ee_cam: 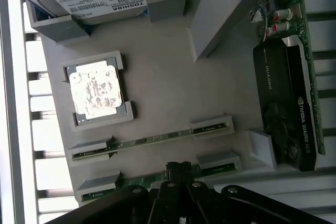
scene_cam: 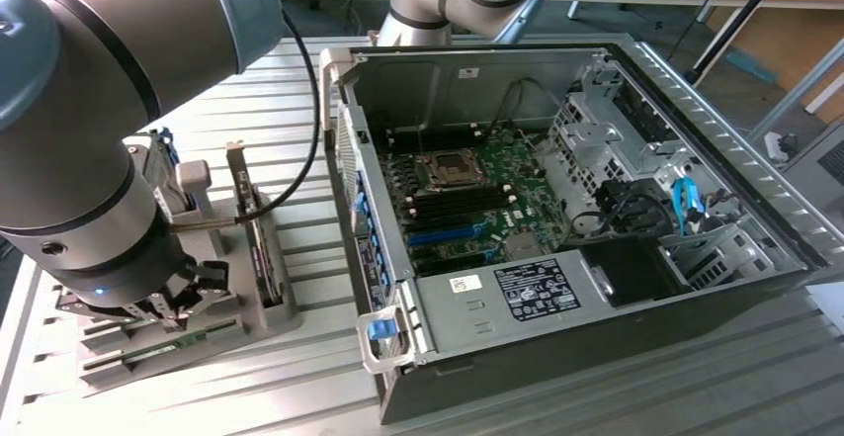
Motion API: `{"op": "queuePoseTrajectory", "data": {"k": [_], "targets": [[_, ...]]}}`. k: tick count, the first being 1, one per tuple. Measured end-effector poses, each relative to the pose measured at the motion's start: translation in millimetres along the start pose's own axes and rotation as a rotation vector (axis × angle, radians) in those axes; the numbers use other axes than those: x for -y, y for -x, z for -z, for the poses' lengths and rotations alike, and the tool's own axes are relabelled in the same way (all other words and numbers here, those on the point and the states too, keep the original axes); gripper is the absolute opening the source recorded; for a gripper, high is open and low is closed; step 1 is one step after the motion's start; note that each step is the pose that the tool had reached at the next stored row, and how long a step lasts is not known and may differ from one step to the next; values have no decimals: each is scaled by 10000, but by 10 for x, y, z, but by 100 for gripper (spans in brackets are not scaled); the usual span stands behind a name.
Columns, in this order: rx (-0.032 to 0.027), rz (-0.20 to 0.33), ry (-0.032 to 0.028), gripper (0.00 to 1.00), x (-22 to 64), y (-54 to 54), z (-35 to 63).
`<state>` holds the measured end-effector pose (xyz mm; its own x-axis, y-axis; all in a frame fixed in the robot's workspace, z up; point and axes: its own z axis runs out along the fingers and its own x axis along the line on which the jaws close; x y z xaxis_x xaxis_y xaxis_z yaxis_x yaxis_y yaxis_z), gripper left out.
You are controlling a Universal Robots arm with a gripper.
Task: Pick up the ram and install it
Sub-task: 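Pick up the ram and move it above insertion slot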
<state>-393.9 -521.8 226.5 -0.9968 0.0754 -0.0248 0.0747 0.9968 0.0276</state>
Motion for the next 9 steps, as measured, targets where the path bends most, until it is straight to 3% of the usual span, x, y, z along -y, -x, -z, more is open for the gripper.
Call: {"op": "queuePoseTrajectory", "data": {"k": [4, 9], "targets": [[-8, 172, 1, 11, 1, -1, -12], [-37, 1334, 32, 11, 1, -1, -25]]}}
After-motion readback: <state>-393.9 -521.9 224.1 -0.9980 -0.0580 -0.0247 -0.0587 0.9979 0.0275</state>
